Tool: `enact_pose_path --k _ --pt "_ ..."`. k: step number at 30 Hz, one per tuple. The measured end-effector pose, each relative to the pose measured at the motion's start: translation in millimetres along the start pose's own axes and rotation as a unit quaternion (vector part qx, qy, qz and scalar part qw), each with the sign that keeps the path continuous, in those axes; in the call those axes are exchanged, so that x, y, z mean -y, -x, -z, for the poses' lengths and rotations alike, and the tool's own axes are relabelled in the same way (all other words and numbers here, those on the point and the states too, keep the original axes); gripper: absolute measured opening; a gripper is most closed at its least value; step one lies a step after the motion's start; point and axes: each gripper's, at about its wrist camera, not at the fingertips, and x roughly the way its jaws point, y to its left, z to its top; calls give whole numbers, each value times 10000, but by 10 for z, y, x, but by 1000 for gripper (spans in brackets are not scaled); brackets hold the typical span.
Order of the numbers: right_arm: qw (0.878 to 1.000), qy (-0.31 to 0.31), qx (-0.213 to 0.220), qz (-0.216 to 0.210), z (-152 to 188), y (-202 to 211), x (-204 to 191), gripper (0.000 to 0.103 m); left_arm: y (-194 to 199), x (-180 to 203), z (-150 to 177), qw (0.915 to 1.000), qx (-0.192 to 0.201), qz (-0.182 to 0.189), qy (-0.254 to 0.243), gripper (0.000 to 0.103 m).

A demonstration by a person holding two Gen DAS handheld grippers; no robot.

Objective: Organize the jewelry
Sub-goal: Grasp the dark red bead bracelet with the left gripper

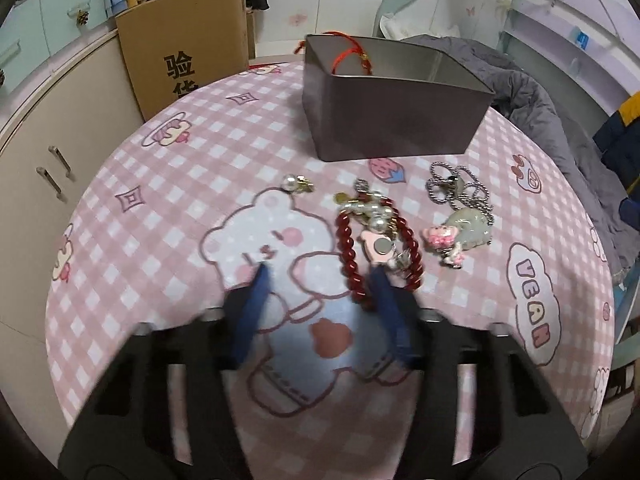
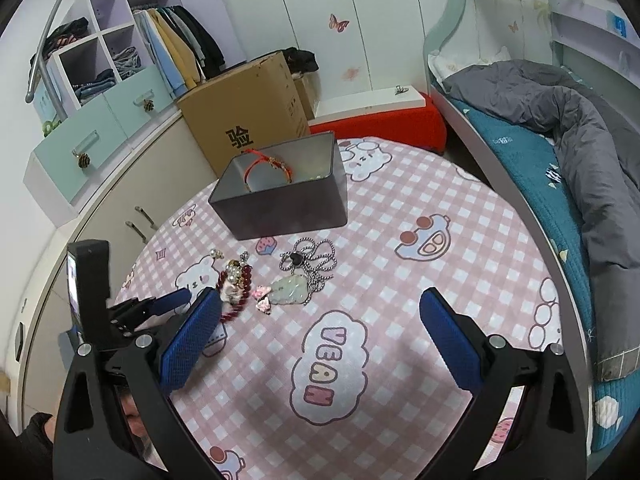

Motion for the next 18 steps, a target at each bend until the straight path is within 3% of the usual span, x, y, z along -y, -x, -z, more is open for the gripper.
enact_pose_path --k 7,8,9,10,18 --pt "9998 98 -156 -78 33 -122 -84 96 -35 4 -23 9998 17 48 -184 38" --pt "9997 123 -175 -80 41 -135 -95 96 -37 13 -28 9997 42 115 -220 31" --pt "9996 157 -208 -82 57 -156 -108 96 -38 6 -35 9996 60 186 -212 15" --pt "9995 170 -236 -79 73 -172 -116 96 -34 -6 -40 9995 54 258 -183 9" --pt "9990 157 -385 -138 143 -261 -149 96 385 -96 -88 9955 540 756 -161 7"
